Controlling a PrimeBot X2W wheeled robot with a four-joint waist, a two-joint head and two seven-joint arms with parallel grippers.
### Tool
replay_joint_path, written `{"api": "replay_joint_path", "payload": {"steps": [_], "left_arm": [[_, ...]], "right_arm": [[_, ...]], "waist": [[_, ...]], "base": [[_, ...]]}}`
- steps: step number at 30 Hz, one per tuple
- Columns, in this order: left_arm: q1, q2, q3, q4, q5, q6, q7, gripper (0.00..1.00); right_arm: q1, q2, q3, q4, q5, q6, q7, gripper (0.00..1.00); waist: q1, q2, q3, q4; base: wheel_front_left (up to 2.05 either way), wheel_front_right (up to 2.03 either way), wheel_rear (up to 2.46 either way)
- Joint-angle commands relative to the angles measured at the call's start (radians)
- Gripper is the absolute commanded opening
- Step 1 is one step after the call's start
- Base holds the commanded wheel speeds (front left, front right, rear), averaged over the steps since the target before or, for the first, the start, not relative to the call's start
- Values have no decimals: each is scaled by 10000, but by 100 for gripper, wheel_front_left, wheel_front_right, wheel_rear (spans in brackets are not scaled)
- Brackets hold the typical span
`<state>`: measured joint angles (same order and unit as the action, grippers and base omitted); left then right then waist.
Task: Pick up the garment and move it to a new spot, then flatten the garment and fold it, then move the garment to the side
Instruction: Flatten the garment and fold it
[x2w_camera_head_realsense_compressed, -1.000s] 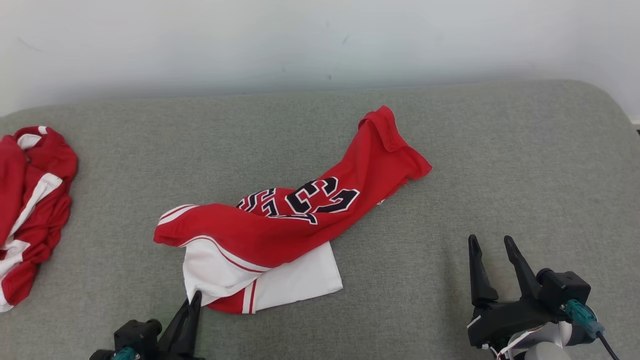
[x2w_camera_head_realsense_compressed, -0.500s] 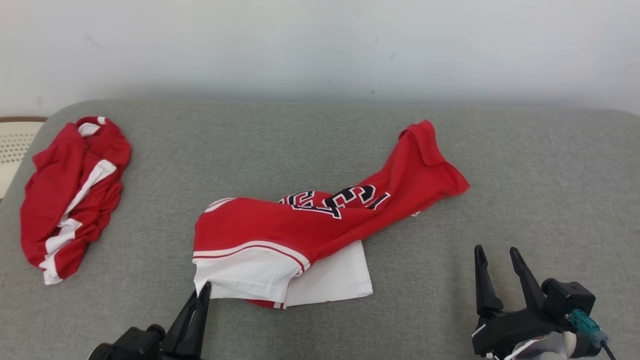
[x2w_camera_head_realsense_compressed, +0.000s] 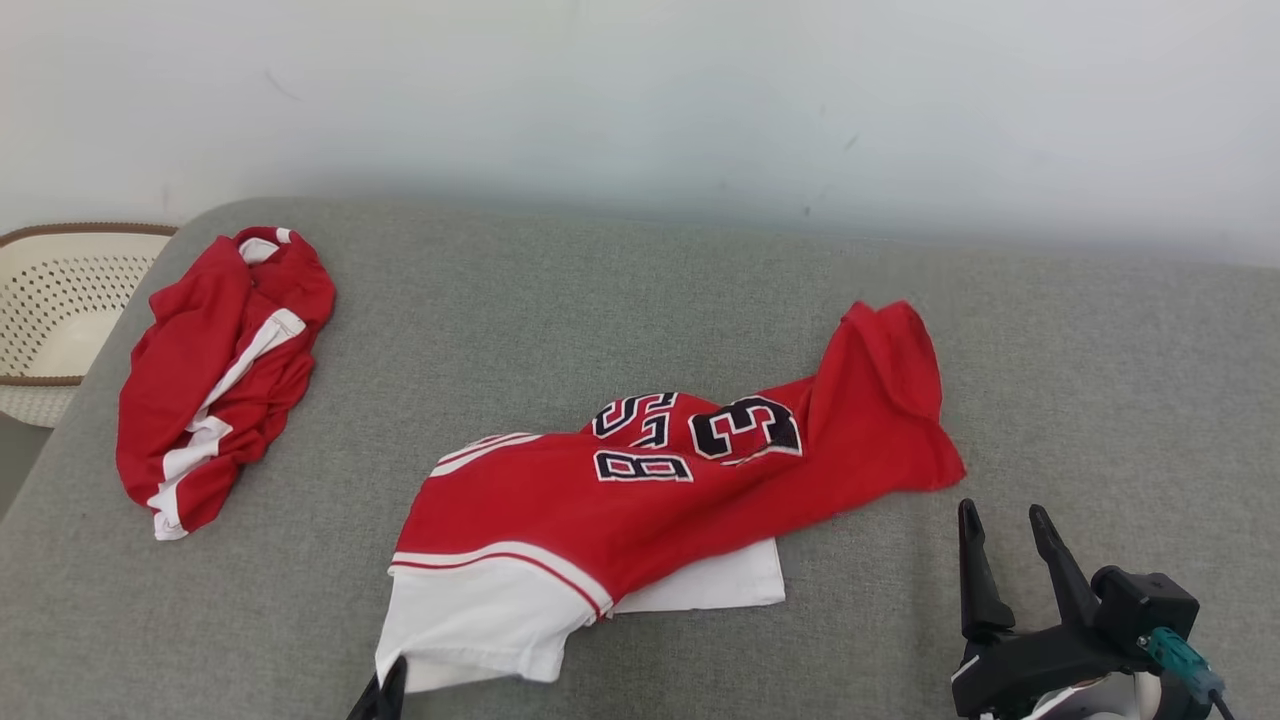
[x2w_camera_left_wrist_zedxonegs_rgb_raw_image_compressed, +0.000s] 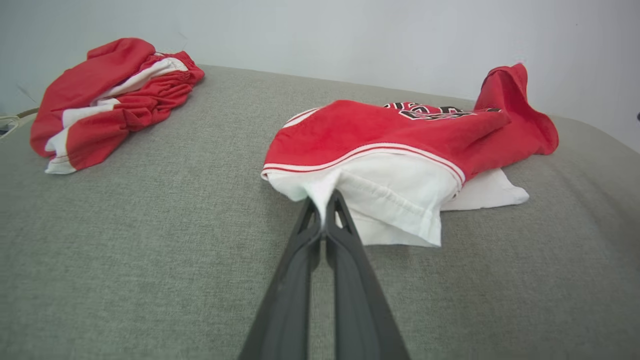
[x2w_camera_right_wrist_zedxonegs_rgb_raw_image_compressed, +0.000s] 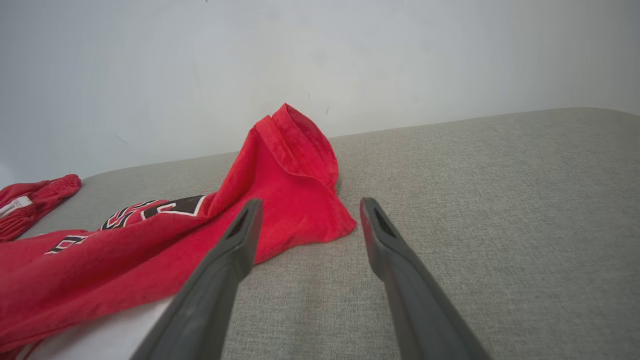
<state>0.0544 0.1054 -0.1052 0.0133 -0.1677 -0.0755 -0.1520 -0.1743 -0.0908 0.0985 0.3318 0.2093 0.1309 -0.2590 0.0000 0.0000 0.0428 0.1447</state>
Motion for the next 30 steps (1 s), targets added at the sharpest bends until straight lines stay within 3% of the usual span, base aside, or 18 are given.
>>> {"api": "replay_joint_path", "payload": {"steps": [1,8,9,10,11,12,20,30], "left_arm": [[85,52,47,200,-11,51,-88,0],[-306,-63,107,1586,-272,60,-707,0],[-344,-63,94,1722,-255,59,-770,25],[-373,-69,106,1833,-261,77,-838,40],[-409,-79,127,1913,-271,115,-900,76],[-454,-88,160,1960,-263,147,-953,100],[-657,-191,502,1196,-117,304,-1154,100],[-668,-406,760,622,170,361,-1154,100]], "right_arm": [[73,-47,-6,10,-79,-3,-60,100],[28,-166,52,62,-39,-3,-4,100],[33,-181,49,63,-28,-3,7,100],[41,-200,34,65,-20,-3,22,100],[50,-212,22,57,-11,-3,36,100],[63,-227,2,49,-7,-3,48,100],[-59,-325,-98,76,-138,-3,203,100],[-1220,-1111,395,1164,-268,-3,898,100]], "waist": [[0,0,-22,-7],[0,0,-86,-150],[0,0,-86,-162],[0,0,-86,-168],[0,0,-84,-168],[0,0,-80,-161],[0,0,-59,3],[0,0,30,91]], "base": [[0,0,0],[0,0,0],[0,0,0],[0,0,0],[0,0,0],[0,0,0],[0,0,0],[0,0,0]]}}
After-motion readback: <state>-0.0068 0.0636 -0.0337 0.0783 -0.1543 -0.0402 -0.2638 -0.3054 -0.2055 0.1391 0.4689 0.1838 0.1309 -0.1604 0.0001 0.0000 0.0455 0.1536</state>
